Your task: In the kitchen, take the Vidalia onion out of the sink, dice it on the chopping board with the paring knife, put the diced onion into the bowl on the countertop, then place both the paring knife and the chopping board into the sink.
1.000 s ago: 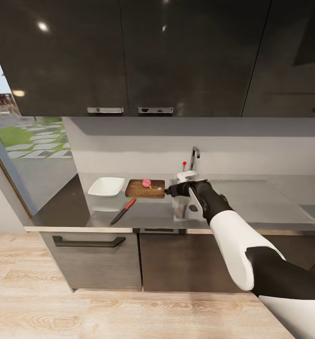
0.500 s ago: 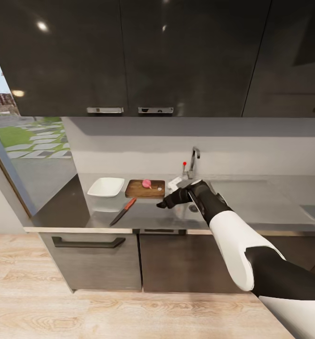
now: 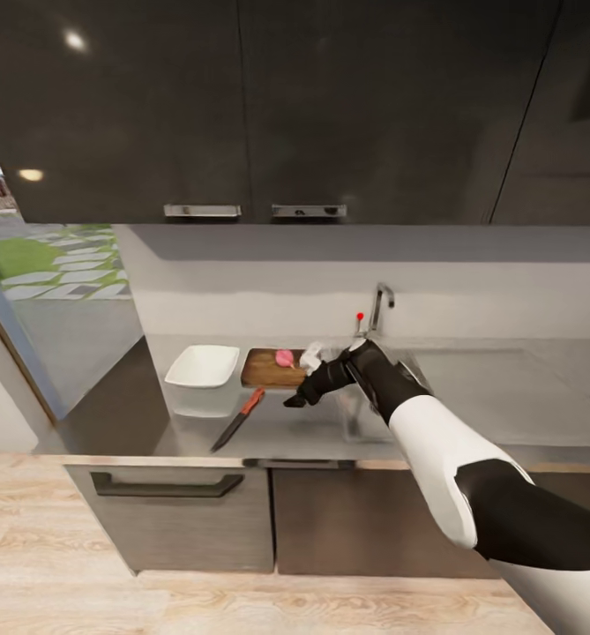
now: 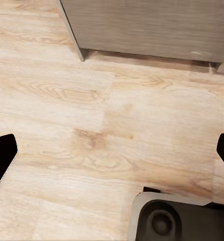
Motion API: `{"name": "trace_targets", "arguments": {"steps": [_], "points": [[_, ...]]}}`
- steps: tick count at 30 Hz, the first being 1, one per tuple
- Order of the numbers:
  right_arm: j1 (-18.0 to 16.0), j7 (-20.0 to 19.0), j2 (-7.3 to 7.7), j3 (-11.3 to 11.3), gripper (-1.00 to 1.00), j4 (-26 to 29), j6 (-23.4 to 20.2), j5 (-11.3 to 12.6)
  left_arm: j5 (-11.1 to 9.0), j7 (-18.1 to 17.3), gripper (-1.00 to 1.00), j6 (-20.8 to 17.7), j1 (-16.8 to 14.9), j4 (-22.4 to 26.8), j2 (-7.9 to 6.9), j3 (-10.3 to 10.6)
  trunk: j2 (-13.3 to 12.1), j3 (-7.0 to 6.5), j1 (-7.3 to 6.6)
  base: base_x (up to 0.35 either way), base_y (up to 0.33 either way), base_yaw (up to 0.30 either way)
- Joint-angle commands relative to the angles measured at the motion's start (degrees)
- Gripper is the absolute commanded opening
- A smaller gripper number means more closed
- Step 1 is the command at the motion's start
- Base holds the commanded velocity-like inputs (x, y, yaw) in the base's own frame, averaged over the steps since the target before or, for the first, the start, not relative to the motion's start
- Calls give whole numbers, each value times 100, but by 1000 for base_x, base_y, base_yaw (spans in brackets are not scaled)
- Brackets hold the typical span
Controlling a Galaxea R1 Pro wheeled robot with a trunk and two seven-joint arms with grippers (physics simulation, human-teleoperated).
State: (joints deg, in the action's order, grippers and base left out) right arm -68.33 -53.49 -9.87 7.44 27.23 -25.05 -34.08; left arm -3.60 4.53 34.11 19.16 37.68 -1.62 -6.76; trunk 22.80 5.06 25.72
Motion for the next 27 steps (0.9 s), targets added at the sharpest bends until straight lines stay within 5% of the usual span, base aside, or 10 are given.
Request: {"name": "trace_targets", "arguments": {"steps": [1,14,20,27], "points": [[-4,-137,-4,29,100,10,32,-41,-36,9,100,8,0,3,-1,17,11,12,7,279,216,0],[-5,-831,12,123,100,10,904,-74,-36,4,100,8,0,-6,1,17,11,12,7,240,221,0],[-2,-893,48,1000,100,7,1113,-67,-34,4,100,8,0,-6,0,17,11,12,7,36,43,0],[-2,-1013,93,1330,100,-118,1435,-69,-34,4,100,8,0,-6,3,17,11,12,7,2,3,0]]}}
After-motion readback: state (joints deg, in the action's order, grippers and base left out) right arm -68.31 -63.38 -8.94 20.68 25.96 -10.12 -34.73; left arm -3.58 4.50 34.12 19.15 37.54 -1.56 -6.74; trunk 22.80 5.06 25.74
